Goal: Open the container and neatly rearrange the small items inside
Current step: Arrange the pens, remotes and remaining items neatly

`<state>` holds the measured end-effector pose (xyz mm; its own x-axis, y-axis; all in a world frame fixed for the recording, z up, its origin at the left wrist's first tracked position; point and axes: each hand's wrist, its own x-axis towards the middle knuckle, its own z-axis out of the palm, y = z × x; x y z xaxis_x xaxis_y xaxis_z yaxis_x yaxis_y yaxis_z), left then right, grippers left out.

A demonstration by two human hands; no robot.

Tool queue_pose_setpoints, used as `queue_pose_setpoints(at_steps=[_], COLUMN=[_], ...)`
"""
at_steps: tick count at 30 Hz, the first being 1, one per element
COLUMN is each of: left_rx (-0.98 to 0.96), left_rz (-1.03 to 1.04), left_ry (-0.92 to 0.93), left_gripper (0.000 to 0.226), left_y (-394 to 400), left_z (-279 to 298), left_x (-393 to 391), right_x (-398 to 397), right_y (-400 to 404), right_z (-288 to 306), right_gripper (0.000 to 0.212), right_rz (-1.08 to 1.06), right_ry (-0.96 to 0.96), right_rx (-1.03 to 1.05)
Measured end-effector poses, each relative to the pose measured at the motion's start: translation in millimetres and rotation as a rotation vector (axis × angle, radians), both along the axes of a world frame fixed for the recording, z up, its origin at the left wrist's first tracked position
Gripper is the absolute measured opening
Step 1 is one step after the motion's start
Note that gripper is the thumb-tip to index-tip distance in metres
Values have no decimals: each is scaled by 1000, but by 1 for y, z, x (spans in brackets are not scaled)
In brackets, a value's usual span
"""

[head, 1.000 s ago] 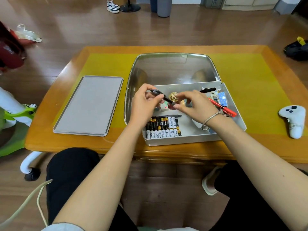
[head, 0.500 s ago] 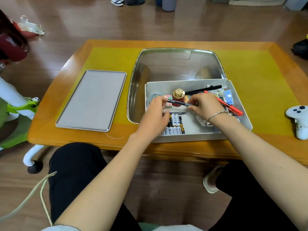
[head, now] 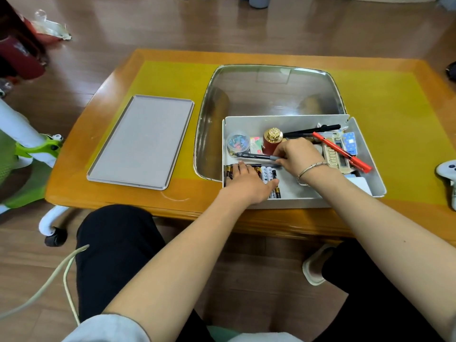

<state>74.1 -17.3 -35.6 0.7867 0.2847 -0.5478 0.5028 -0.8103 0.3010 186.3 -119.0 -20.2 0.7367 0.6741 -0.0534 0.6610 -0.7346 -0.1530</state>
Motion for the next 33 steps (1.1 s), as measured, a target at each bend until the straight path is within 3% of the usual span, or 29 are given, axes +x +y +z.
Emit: queue_pose_setpoints(at_steps=[12, 23, 33], left_rx=[53, 102, 156], left_rz=[57, -156, -165], left_ry=[-78, -83, -50], left_gripper=[90, 84, 79], left_y=[-6, 3, 7], left_z=[-1, 0, 2], left_x=[-8, 1, 5], right_x=[-1, 6, 3], right_y=[19, 17, 10], right_z=[-13, -15, -20], right_gripper=[18, 27, 38], right_rz=[39, 96, 182], right_ry=[47, 33, 44], right_rx=[-140, -237, -214])
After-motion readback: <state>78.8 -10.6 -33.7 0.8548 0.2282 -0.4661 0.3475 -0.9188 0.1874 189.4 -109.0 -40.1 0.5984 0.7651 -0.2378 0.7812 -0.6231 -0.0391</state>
